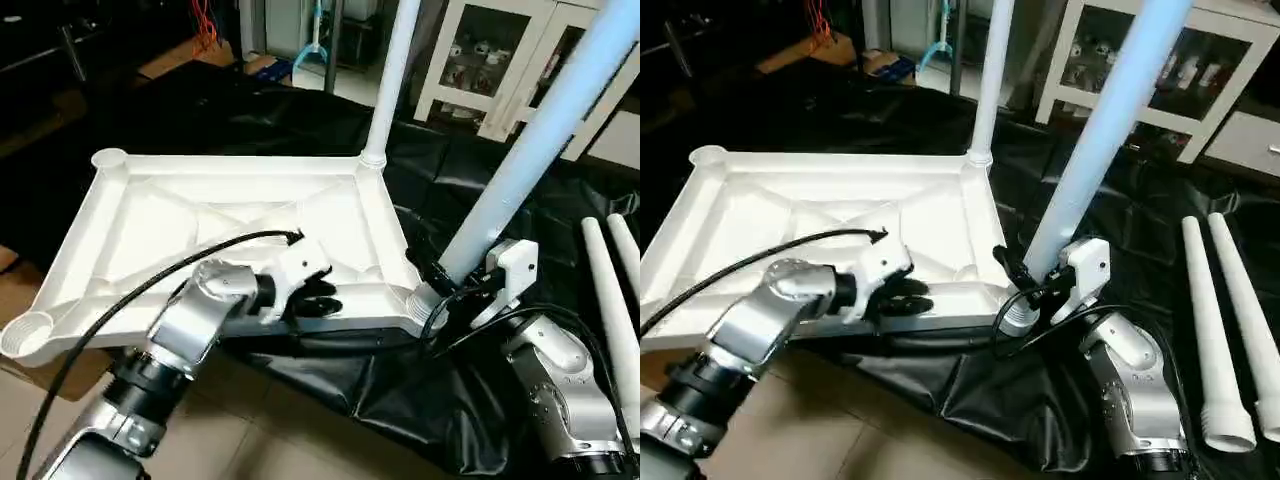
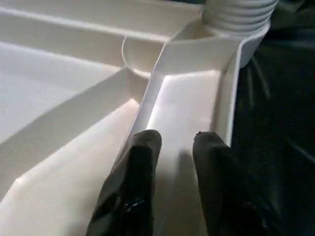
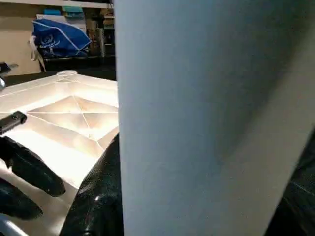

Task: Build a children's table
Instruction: Insert table leg to table base

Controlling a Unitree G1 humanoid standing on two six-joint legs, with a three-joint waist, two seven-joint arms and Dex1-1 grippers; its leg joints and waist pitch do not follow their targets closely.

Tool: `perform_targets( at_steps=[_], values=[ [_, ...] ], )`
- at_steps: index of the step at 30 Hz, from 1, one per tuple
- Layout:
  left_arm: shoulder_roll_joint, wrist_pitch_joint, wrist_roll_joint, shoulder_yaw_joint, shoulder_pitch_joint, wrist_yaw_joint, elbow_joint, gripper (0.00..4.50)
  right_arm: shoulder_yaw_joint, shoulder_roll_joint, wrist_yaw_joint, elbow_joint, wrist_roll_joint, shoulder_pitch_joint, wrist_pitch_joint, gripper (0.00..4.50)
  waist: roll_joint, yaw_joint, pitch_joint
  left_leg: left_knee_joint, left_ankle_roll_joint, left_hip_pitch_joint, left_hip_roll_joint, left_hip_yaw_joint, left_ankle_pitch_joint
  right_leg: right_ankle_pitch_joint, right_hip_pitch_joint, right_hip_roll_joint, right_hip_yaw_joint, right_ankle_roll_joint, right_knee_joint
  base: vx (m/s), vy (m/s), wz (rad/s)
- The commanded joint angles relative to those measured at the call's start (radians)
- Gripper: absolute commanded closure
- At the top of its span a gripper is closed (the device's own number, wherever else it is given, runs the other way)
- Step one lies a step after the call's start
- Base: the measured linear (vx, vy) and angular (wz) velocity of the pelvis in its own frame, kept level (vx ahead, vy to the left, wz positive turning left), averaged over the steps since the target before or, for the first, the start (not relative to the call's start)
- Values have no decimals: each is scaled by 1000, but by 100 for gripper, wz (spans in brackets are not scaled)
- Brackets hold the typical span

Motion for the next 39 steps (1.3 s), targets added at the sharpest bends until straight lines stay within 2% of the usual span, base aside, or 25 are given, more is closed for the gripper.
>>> perform_targets(
  at_steps=[1, 3, 5, 6, 7, 10, 11, 13, 14, 16, 18, 20, 22, 27, 30, 31, 32, 39],
  values=[
    [-1, 10, 13, -30, -23, -5, 11, 280, 44, -3, -23, 147, -73, 71, 76, 273, 21, -1, -36, -97, 8, 9, 120, -62, -169, -102, 20, -119, 74, -264, -58, 0, 0, 0],
    [-1, 18, 5, -35, -28, -23, 9, 272, 46, -3, -23, 147, -75, 71, 76, 273, 22, -1, -37, -97, 11, 8, 120, -61, -178, -111, 21, -118, 73, -268, -60, 0, 0, 0],
    [-11, 42, -20, -30, -45, -46, 11, 271, 49, 0, -25, 148, -77, 71, 73, 273, 30, 1, -39, -98, 6, 11, 120, -62, -191, -119, 21, -118, 73, -270, -60, 0, 0, 0],
    [-17, 54, -34, -25, -51, -55, 9, 271, 49, 1, -26, 149, -78, 71, 72, 273, 27, 0, -39, -98, 5, 11, 120, -60, -195, -124, 20, -117, 72, -270, -62, 0, 0, 0],
    [-23, 67, -47, -20, -55, -65, 4, 271, 50, 2, -27, 149, -79, 70, 71, 273, 33, 2, -40, -97, -2, 11, 119, -61, -201, -127, 21, -118, 73, -273, -61, 0, 0, 0],
    [-31, 90, -77, -21, -60, -100, -17, 271, 49, 2, -30, 149, -79, 70, 68, 273, 28, 0, -39, -98, 0, 7, 119, -62, -219, -159, 24, -120, 73, -270, -64, 0, 0, 0],
    [-26, 91, -75, -32, -58, -112, -24, 271, 48, 3, -31, 151, -79, 69, 67, 273, 33, 1, -42, -97, 0, 11, 119, -62, -217, -158, 22, -119, 73, -267, -66, 0, 0, 0],
    [-11, 82, -57, -65, -49, -134, -32, 271, 45, 3, -34, 154, -79, 68, 64, 273, 32, 0, -42, -97, 8, 7, 118, -62, -209, -149, 24, -117, 72, -265, -64, 0, 0, 0],
    [-5, 74, -43, -81, -46, -139, -28, 271, 44, 4, -36, 155, -79, 66, 64, 273, 36, 1, -41, -98, 9, 8, 118, -63, -209, -150, 23, -117, 72, -263, -64, 0, 0, 0],
    [-5, 63, -30, -86, -47, -131, -18, 271, 44, 4, -36, 155, -78, 66, 64, 273, 34, -1, -41, -98, 15, 7, 117, -63, -213, -163, 23, -116, 71, -255, -66, 0, 0, 0],
    [-1, 14, 32, -112, -62, -86, 39, 271, 43, 5, -39, 155, -78, 64, 65, 273, 38, -2, -42, -97, 13, 8, 117, -63, -221, -181, 21, -115, 71, -249, -69, 0, 0, 0],
    [2, -8, 55, -121, -68, -67, 61, 271, 43, 6, -39, 156, -79, 63, 65, 273, 38, -3, -42, -98, 8, 10, 117, -66, -251, -228, 19, -116, 71, -230, -75, 0, 0, 0],
    [4, -20, 73, -124, -78, -48, 89, 271, 42, 6, -40, 157, -79, 62, 64, 273, 41, -3, -44, -99, 2, 9, 118, -67, -248, -216, 19, -115, 70, -230, -73, 0, 0, 0],
    [1, -17, 68, -127, -86, -43, 99, 271, 42, 8, -42, 160, -79, 58, 63, 273, 42, -3, -45, -101, -3, 9, 119, -66, -247, -170, 20, -115, 70, -245, -68, 0, 0, 0],
    [-2, -6, 64, -136, -89, -59, 94, 271, 41, 9, -43, 159, -79, 57, 64, 273, 42, -2, -44, -100, -1, 9, 118, -65, -258, -191, 19, -118, 71, -246, -71, 0, 0, 0],
    [-5, -5, 61, -135, -90, -64, 94, 271, 40, 10, -43, 159, -79, 56, 64, 273, 46, -2, -44, -100, -2, 9, 118, -66, -258, -195, 19, -118, 71, -246, -71, 0, 0, 0],
    [-8, -5, 59, -133, -90, -68, 95, 271, 39, 10, -43, 159, -79, 56, 64, 273, 43, -3, -43, -101, -2, 7, 118, -66, -261, -201, 20, -118, 71, -244, -73, 0, 0, 0],
    [-7, -37, 69, -143, -94, -99, 118, 342, 35, 7, -42, 160, -78, 54, 63, 273, 45, -4, -44, -101, 3, 7, 118, -66, -262, -205, 19, -117, 71, -241, -73, 0, 0, 0]
  ],
)
